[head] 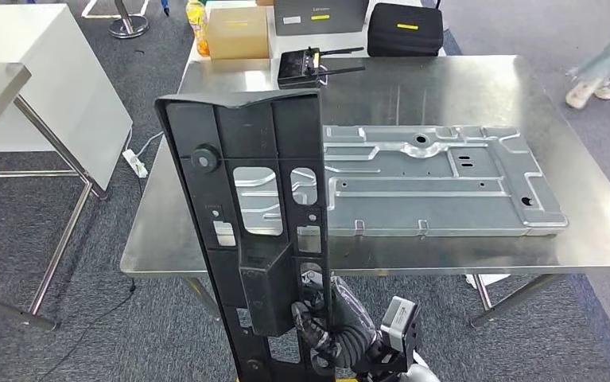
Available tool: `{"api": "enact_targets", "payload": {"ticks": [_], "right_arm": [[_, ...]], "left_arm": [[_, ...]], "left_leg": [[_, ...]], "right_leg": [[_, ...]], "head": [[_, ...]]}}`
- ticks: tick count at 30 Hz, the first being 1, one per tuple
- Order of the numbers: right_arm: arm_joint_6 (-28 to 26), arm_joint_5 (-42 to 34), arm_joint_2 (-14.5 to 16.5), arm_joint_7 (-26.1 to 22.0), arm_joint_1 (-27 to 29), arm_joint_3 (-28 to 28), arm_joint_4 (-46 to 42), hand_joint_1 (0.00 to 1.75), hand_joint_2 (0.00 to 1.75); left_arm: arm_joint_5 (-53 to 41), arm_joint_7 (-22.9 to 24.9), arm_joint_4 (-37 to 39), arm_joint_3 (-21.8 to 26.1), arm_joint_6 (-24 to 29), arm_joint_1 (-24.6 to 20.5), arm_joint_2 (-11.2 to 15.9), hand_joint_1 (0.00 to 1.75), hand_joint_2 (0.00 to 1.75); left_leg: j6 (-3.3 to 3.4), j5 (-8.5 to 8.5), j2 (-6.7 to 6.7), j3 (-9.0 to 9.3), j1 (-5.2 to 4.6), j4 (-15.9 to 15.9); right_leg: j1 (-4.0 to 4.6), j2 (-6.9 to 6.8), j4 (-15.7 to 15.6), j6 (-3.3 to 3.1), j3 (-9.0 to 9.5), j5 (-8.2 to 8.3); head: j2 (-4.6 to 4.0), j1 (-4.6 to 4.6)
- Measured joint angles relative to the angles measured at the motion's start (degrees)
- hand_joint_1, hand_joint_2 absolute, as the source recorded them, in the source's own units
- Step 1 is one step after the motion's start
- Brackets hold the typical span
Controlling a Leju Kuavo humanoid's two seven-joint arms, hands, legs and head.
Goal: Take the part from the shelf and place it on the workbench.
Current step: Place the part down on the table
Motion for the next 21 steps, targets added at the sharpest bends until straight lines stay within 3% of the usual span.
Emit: {"api": "enact_targets", "payload": {"ticks": [2, 3, 4, 5, 7, 9, 12, 14, 17, 18, 19, 21], "right_arm": [[0.04, -0.02, -0.01, 0.09, -0.07, 0.0, 0.07, 1.75, 1.75], [0.05, -0.02, -0.01, 0.19, -0.1, 0.0, 0.15, 1.75, 1.75], [0.05, -0.01, -0.01, 0.31, -0.19, 0.0, 0.26, 1.75, 1.75], [-0.02, 0.05, -0.01, 0.49, -0.39, 0.0, 0.38, 1.75, 1.75], [-0.46, 0.21, 0.0, 1.11, -1.5, -0.03, 0.66, 1.75, 1.75], [-1.63, 0.22, 0.03, 2.42, -4.38, -0.43, 1.2, 1.75, 1.75], [-3.87, -0.55, 0.17, 4.87, -10.53, -2.17, 2.43, 1.75, 1.75], [-5.0, -1.38, 0.29, 6.29, -14.61, -3.8, 3.52, 1.75, 1.75], [-6.48, -2.35, 0.4, 8.33, -20.86, -6.02, 6.3, 1.75, 1.75], [-6.93, -2.45, 0.42, 9.06, -22.87, -6.66, 7.59, 1.75, 1.75], [-7.32, -2.46, 0.42, 9.74, -24.79, -7.32, 8.88, 1.75, 1.75], [-7.96, -2.41, 0.42, 10.88, -28.48, -8.78, 11.14, 1.75, 1.75]], "left_arm": [[-0.01, 0.01, 0.0, 0.01, 0.0, 0.05, -0.01, 0.0, 1.75], [-0.04, 0.02, 0.0, 0.01, 0.0, 0.11, -0.01, 0.0, 1.75], [-0.08, 0.04, 0.0, 0.01, 0.0, 0.17, -0.01, 0.0, 1.75], [-0.15, 0.06, 0.0, 0.01, -0.01, 0.21, 0.0, 0.0, 1.75], [-0.42, 0.1, 0.0, -0.01, -0.08, 0.15, 0.02, 0.0, 1.75], [-0.96, 0.16, 0.0, -0.04, -0.46, -0.11, 0.03, 0.0, 1.75], [-1.87, 0.45, 0.0, -0.14, -1.15, -0.47, 0.0, 0.0, 1.75], [-2.35, 0.72, 0.0, -0.28, -1.52, -0.63, -0.04, 0.0, 1.75], [-3.12, 1.05, 0.0, -0.7, -2.09, -0.87, -0.04, 0.0, 1.75], [-3.36, 1.13, 0.0, -0.9, -2.22, -0.9, -0.04, 0.0, 1.75], [-3.54, 1.2, 0.0, -1.1, -2.36, -0.94, -0.03, 0.0, 1.75], [-3.87, 1.36, 0.0, -1.43, -2.67, -1.09, -0.03, 0.0, 1.75]], "left_leg": [[-0.27, -3.22, 0.01, -3.53, 0.04, 7.32], [-0.35, -3.56, 0.02, -4.6, 0.05, 9.45], [-0.38, -2.85, 0.02, -4.74, 0.05, 9.61], [-0.32, -1.18, 0.03, -3.82, 0.05, 7.58], [0.06, 2.45, 0.09, -0.34, -0.04, 0.15], [0.58, 3.83, 0.15, 1.71, -0.24, -4.57], [1.45, 4.17, 0.15, 1.68, -0.21, -5.48], [2.16, 4.69, 0.19, 1.7, 0.02, -5.96], [2.56, 4.94, 0.28, 1.4, 0.04, -5.97], [2.57, 4.94, 0.29, 1.31, 0.03, -5.88], [2.55, 4.94, 0.28, 1.26, 0.03, -5.78], [2.44, 4.87, 0.16, 1.27, 0.04, -5.58]], "right_leg": [[0.12, -0.14, 0.07, -0.26, -0.03, -0.07], [0.16, -0.17, 0.16, -0.29, -0.04, -0.11], [0.18, -0.16, 0.28, -0.32, -0.04, -0.17], [0.19, -0.13, 0.44, -0.3, -0.03, -0.25], [0.31, -0.02, 0.87, -0.13, -0.07, -0.48], [0.49, 0.17, 1.24, 0.36, -0.39, -0.58], [0.46, 0.25, 1.43, 1.31, -0.79, -0.45], [0.35, 0.22, 3.68, 1.94, -1.81, -1.95], [-0.02, 0.18, 13.85, 2.72, -6.66, -6.96], [-0.13, 0.16, 16.3, 2.88, -7.87, -7.53], [-0.24, 0.14, 16.67, 2.97, -8.1, -6.94], [-0.42, 0.11, 11.24, 2.91, -5.55, -3.17]], "head": [[0.0, 0.0], [0.0, 0.0], [0.0, 0.0], [0.0, 0.0], [0.0, -0.01], [0.0, 0.01], [0.0, 0.02], [0.0, 0.05], [0.0, 0.08], [0.0, 0.09], [0.0, 0.09], [0.0, 0.09]]}}
